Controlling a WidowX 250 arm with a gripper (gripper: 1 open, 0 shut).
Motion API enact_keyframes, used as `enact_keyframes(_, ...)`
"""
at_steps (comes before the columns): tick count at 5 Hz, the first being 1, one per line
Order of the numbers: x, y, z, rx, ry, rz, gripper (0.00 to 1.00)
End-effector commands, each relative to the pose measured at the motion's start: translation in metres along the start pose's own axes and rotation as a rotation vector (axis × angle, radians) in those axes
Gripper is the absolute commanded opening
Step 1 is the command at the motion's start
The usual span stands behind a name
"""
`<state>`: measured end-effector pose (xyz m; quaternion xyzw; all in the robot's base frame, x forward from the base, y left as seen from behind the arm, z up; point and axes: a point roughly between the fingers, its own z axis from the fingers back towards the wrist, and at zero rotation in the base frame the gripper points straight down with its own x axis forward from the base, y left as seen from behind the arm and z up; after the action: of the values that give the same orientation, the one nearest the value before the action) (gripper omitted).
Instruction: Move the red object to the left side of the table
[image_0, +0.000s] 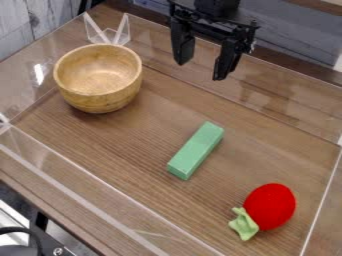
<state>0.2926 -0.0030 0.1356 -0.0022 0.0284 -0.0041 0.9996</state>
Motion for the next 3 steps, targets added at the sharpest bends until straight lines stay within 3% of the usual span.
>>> enact_keyframes(1,-0.005,-0.005,-0.012,-0.006,0.032,-0.027,1.0)
enact_keyframes(2,-0.017,-0.025,-0.024,-0.014,0.055,-0.132,1.0)
enact_keyframes(3,-0.028,-0.053,-0.027,-0.011,0.048,-0.282,1.0)
